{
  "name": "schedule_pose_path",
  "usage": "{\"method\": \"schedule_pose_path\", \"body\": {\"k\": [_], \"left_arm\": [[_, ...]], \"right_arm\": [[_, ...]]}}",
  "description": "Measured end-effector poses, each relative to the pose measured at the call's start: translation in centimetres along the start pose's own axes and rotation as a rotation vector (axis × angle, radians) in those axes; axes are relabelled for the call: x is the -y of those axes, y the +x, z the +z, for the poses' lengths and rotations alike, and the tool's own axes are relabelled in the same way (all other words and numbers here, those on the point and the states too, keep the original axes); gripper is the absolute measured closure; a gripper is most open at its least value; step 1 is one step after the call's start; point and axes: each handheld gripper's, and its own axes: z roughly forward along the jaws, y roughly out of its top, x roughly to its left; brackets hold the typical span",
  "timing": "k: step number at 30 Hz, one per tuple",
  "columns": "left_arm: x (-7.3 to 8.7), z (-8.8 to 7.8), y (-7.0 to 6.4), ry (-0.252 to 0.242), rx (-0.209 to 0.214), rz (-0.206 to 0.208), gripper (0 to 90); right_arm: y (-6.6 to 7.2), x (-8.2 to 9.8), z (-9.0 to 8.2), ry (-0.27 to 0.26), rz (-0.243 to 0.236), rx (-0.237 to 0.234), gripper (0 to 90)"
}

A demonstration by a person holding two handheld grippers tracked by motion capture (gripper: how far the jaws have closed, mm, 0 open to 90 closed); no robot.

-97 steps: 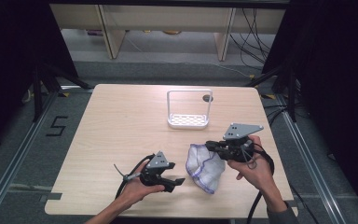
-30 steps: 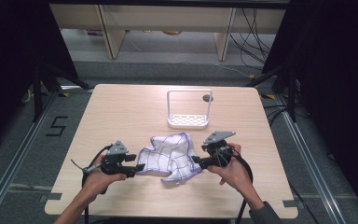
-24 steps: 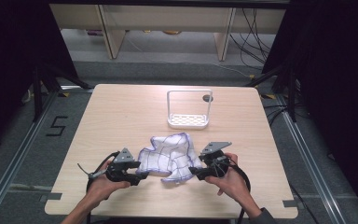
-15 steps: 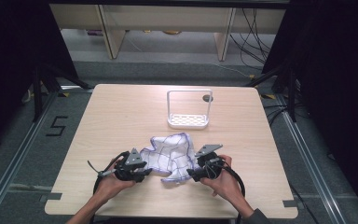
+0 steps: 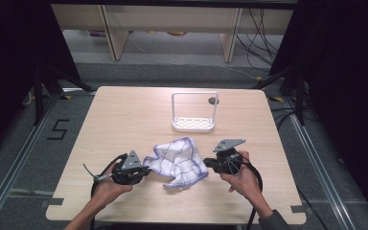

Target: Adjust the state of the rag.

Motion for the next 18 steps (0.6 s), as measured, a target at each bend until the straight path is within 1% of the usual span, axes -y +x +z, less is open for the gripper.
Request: {"method": "schedule_pose_path", "body": {"k": [1,2,3,4,5,6,7,9,10,11,12,13,14,15,16,17,18], "left_arm": [[0.0,0.1,-0.1,-0.002,0.009,-0.004,84.9],[0.0,0.1,-0.1,-0.002,0.009,-0.004,84.9],[0.0,0.1,-0.1,0.002,0.009,-0.002,84.9],[0.0,0.1,-0.1,0.002,0.003,-0.008,84.8],[0.0,0.0,-0.1,0.005,0.007,-0.001,84.8],[0.0,0.0,-0.1,0.005,0.007,-0.001,84.7],[0.1,0.0,-0.2,0.000,0.017,-0.005,84.7],[0.1,0.1,-0.1,0.003,0.012,-0.006,84.7],[0.1,0.1,-0.1,0.003,0.012,-0.006,84.7],[0.1,0.1,-0.1,-0.002,0.020,-0.011,84.7],[0.1,0.1,-0.2,-0.005,0.020,-0.010,84.8],[0.2,0.0,-0.1,-0.002,0.020,-0.008,84.8],[0.2,0.0,-0.1,-0.002,0.020,-0.008,84.9],[0.2,-0.2,-0.1,0.004,0.018,0.000,84.9],[0.2,-0.2,-0.1,0.004,0.018,0.000,85.0],[0.3,-0.5,-0.2,-0.010,0.029,-0.009,85.1],[0.4,-0.6,-0.2,-0.016,0.032,-0.017,85.2]], "right_arm": [[0.9,0.2,0.6,-0.007,-0.009,0.015,66.8],[0.9,0.2,0.6,-0.007,-0.009,0.015,66.8],[1.3,0.2,0.7,0.019,0.005,0.007,64.9],[2.1,0.4,1.6,0.047,0.015,0.018,59.2],[2.3,0.4,2.1,0.043,-0.006,0.022,57.6],[2.3,0.4,2.1,0.043,-0.006,0.022,57.6],[2.6,0.5,2.8,0.070,-0.005,0.052,54.8],[2.6,0.7,3.8,0.099,-0.010,0.065,54.1],[2.6,0.7,3.8,0.099,-0.010,0.065,54.1],[2.5,0.8,4.8,0.142,-0.025,0.085,67.7],[2.4,0.8,5.0,0.150,-0.054,0.099,74.0],[2.3,0.8,5.1,0.139,-0.052,0.102,80.7],[2.3,0.8,5.1,0.139,-0.052,0.102,80.7],[1.8,0.5,4.4,0.133,-0.069,0.080,85.5],[1.8,0.5,4.4,0.133,-0.069,0.080,85.5],[1.8,0.1,3.4,0.100,-0.064,0.081,86.3],[1.5,-0.1,2.8,0.083,-0.076,0.081,86.4]]}}
